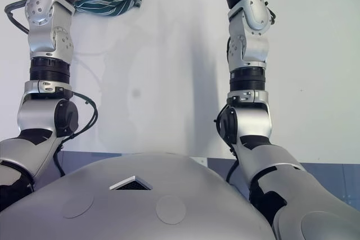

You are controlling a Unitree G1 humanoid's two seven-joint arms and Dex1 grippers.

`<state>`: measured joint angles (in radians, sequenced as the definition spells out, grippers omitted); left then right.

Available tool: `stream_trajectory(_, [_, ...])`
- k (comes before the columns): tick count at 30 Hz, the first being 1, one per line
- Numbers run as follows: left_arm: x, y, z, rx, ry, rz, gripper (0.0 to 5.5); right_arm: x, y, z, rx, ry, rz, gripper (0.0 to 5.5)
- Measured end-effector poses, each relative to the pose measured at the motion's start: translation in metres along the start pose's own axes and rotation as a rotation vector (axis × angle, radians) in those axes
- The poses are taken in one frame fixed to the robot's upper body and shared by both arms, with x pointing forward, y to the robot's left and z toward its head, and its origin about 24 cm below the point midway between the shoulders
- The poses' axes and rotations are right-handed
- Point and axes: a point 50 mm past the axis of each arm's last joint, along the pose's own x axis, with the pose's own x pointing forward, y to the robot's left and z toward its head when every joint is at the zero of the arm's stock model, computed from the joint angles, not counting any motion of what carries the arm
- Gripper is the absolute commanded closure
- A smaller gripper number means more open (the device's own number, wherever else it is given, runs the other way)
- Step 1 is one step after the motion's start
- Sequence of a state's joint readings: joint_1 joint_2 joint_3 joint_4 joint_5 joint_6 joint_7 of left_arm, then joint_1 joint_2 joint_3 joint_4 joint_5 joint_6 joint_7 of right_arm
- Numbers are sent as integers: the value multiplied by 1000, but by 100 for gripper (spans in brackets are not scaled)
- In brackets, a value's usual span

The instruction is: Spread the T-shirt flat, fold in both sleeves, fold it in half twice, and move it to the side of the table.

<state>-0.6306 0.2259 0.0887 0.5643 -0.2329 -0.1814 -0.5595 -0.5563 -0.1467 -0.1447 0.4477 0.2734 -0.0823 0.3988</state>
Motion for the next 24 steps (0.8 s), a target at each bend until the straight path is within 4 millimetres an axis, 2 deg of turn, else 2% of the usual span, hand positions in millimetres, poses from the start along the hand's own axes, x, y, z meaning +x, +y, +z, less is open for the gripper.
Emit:
stream_trajectory(3, [4,-8,-2,-4,-2,-12,10,0,2,-1,-10,8,14,14])
stream_trajectory(8, [1,-7,-6,46,25,-5,10,0,0,-1,-16,17,-3,14])
stream_trajectory(15, [-14,20,-30,147,207,171,10,0,-3,-7,-60,67,12,14])
stream_trajectory(18, [-30,42,-51,165,395,304,10,2,-8,-2,-76,65,4,14])
stream_trajectory(22, [-49,74,-53,361,570,381,10,3,-6,-5,-70,72,-5,14])
stream_trajectory(24, [-59,81,-59,381,632,398,10,4,-3,-5,-78,73,8,14])
